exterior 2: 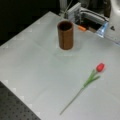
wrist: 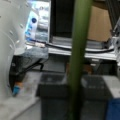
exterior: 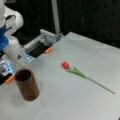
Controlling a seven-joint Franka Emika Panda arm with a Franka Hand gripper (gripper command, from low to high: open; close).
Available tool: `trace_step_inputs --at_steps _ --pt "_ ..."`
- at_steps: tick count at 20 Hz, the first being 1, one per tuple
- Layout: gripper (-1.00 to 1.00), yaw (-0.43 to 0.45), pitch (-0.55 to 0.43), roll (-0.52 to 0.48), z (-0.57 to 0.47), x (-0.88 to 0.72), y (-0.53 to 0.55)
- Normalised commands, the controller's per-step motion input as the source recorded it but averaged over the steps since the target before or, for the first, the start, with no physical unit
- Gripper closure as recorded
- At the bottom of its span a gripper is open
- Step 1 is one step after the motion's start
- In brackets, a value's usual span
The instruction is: Flower insertion into a vase
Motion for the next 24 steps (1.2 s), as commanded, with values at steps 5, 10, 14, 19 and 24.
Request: trace_step_inputs --at_steps 5,10,14,19,24 --pt "1.00 -0.098 0.465 -0.189 0.09 0.21 -0.02" --pt "1.00 -0.058 0.432 -0.184 0.03 0.19 -0.10" --pt "1.00 -0.035 0.377 -0.168 0.03 0.20 -0.16" --pt "1.00 -0.051 0.397 -0.154 0.09 0.24 -0.15" --pt "1.00 -0.080 0.481 -0.145 0.10 0.35 -0.12"
